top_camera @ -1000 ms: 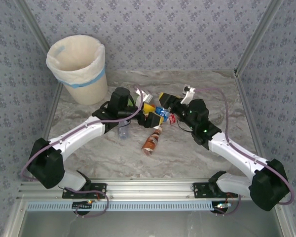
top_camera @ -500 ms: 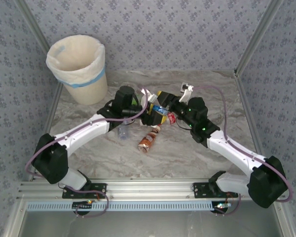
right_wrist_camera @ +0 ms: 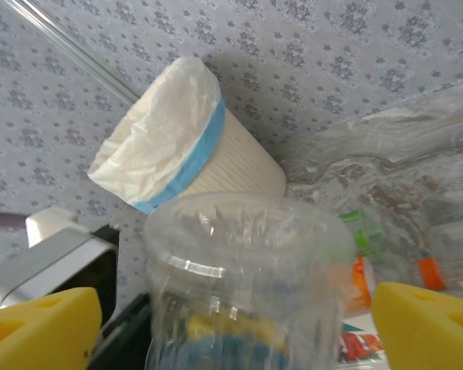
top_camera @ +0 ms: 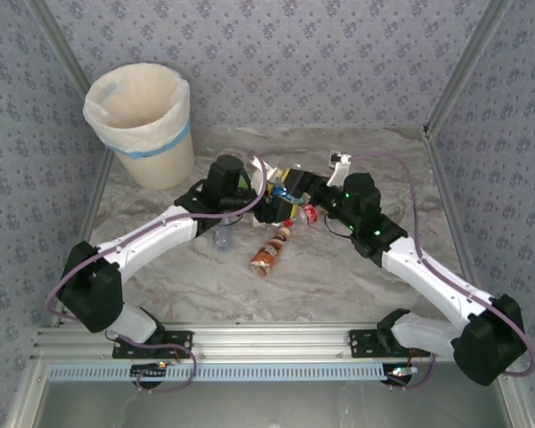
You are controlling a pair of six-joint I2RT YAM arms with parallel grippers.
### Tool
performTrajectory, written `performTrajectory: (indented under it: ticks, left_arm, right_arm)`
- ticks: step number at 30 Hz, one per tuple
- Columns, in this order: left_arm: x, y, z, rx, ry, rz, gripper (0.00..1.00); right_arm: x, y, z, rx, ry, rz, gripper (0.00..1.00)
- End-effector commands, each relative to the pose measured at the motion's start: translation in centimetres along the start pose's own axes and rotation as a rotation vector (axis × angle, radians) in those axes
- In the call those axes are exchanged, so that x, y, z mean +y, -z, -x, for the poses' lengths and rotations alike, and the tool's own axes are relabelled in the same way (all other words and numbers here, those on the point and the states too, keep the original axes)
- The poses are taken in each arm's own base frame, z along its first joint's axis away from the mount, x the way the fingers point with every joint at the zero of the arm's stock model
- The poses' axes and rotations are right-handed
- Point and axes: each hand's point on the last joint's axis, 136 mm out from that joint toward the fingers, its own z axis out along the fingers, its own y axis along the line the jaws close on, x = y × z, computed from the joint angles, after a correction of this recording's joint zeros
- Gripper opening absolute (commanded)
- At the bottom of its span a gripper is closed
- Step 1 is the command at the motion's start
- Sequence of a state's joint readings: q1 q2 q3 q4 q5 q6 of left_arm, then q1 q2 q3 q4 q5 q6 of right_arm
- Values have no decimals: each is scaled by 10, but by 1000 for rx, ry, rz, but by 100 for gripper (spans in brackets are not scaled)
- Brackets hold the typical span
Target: Put the plastic bottles in the bin
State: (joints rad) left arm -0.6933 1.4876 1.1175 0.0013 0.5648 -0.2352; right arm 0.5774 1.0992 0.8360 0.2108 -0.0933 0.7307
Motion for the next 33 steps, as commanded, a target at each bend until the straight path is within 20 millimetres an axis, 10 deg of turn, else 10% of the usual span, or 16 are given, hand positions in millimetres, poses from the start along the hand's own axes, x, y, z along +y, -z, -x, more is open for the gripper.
performTrajectory:
  ticks: [1, 12, 20, 33]
  left_arm:
    - [15, 23, 26, -57, -31, 122, 45]
    - [86, 128, 77, -204, 13, 643, 38]
    - [114, 213, 143, -370, 13, 925, 38]
    - [197, 293, 203, -477, 135, 1107, 38]
  right_arm:
    - [-17, 24, 21, -55, 46, -138, 98]
    - [-91, 74, 17, -114, 4, -514, 100]
    - [-105, 83, 11, -135, 15, -552, 100]
    - [-92, 89, 14, -138, 24, -491, 100]
